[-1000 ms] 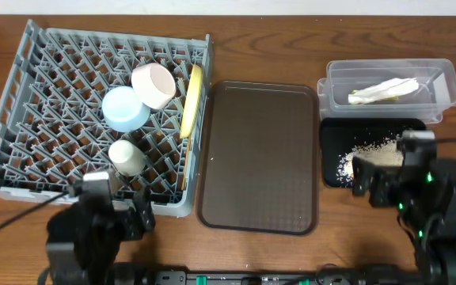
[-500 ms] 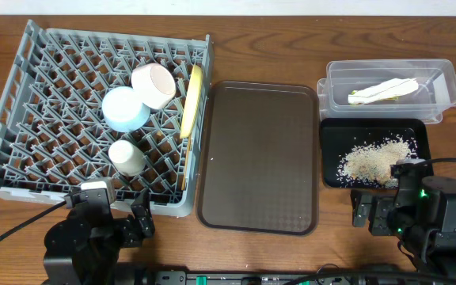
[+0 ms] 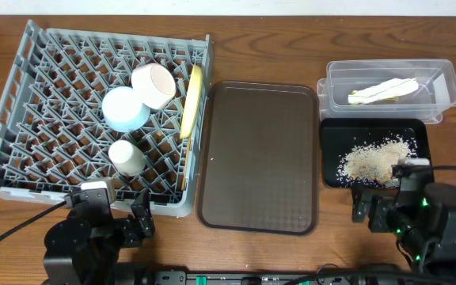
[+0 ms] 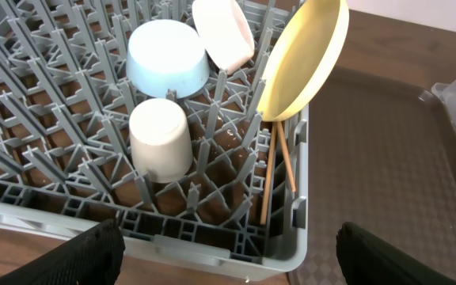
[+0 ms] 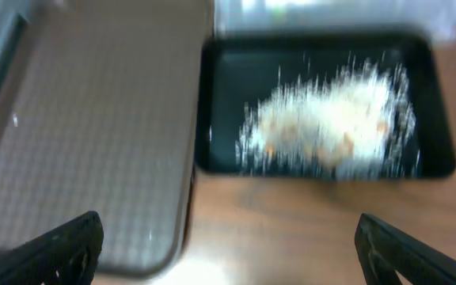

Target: Sort waste into correct bins and load items into the dishwasher

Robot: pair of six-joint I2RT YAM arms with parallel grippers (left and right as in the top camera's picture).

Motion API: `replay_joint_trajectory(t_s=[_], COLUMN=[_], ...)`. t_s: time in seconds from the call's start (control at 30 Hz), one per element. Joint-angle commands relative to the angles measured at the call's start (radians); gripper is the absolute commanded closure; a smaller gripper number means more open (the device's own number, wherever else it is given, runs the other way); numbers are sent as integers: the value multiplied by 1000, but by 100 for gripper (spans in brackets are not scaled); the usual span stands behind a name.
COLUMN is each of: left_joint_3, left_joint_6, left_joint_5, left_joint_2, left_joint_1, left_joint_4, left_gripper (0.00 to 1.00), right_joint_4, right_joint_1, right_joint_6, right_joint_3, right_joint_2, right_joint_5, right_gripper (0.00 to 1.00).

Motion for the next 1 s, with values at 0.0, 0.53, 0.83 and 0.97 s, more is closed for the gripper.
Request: replay_joint_trajectory(t_s=[0.0,0.53,0.83,0.97], left_joint_3=[-6,-6,-6,-6], left_joint_6=[10,10,10,10], left_joint_5=[6,6,6,6], left_joint_2=[-1,-1,-1,-1], left_joint_1=[1,1,1,1], left_joint_4=[-2,-2,-2,-2], left_gripper=[11,11,11,11], right_joint_4=[205,978,1194,1154], right_joint_1=[9,5,-23,-24], right_joint_6=[-106,-108,-108,-108], right_joint_3=[-125,-705,-849,-848], right_joint_2=[-134,-536,-539,-539], right_joint_5=[10,-7,-8,-8], right_gripper=[1,1,1,1])
